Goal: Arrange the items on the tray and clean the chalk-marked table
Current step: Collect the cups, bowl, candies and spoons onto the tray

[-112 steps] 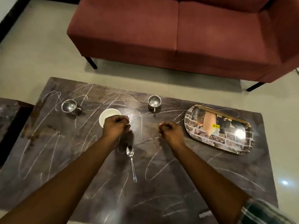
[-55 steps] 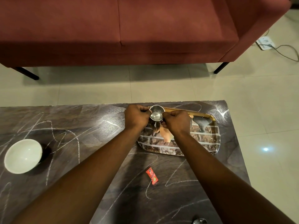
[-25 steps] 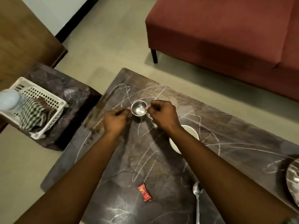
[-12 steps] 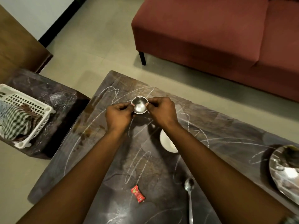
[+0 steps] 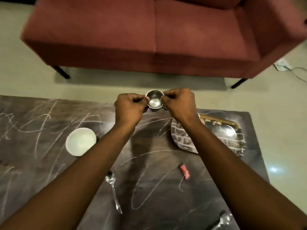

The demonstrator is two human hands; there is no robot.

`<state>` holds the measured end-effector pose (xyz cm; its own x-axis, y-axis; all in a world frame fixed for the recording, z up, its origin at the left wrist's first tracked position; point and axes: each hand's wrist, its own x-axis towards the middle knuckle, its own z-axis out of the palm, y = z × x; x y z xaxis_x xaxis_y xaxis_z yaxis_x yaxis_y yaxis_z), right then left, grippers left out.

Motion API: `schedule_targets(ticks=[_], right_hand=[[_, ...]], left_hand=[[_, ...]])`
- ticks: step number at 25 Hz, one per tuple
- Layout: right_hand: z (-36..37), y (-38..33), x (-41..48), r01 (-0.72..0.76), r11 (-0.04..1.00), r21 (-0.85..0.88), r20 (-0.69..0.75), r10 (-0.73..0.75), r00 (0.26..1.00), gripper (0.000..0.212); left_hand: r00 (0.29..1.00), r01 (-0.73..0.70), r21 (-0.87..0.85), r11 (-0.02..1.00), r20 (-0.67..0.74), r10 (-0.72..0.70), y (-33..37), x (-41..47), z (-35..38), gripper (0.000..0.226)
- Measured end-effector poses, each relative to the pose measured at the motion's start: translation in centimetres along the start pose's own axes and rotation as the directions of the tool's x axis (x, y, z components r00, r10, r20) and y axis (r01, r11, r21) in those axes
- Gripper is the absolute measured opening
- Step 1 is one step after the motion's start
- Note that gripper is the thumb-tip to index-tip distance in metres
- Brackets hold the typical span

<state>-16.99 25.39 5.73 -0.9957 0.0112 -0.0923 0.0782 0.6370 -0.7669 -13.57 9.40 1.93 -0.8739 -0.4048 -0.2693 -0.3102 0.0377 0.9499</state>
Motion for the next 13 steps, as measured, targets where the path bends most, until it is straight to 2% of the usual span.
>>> schedule_targets(ticks=[3,6,9,11,13], right_hand=[[-7.3,5.6,-0.2,-0.11,0.994,0.028,-0.112,0.112,0.987,0.014],[-11.9,11.3,-0.7,-0.213,0.974,0.081,-0.189,0.224,0.956,0.008],[-13.7,16.4,-1.1,-0.286,0.938,0.193,-0.169,0.32,0.932,0.009],[-13.7,18.9,-1.3,-0.307,0.926,0.22,-0.139,0.341,0.93,0.007],[-13.2,20.8,-1.1,-0.368,0.895,0.252,-0.13,0.408,0.903,0.016]], left_hand=[[0.993,-0.056,0.074,0.996,0.106,0.048,1.4,-2.7,9.0,0.017],[0.983,-0.056,0.159,0.986,0.184,0.027,1.9,-4.2,16.4,0.02],[0.959,-0.07,0.296,0.953,0.282,-0.018,1.3,-4.5,21.3,0.02],[0.952,-0.064,0.359,0.931,0.303,-0.052,0.1,-4.3,23.1,0.017],[0.951,-0.047,0.384,0.922,0.3,-0.076,-1.2,-4.4,24.2,0.013]])
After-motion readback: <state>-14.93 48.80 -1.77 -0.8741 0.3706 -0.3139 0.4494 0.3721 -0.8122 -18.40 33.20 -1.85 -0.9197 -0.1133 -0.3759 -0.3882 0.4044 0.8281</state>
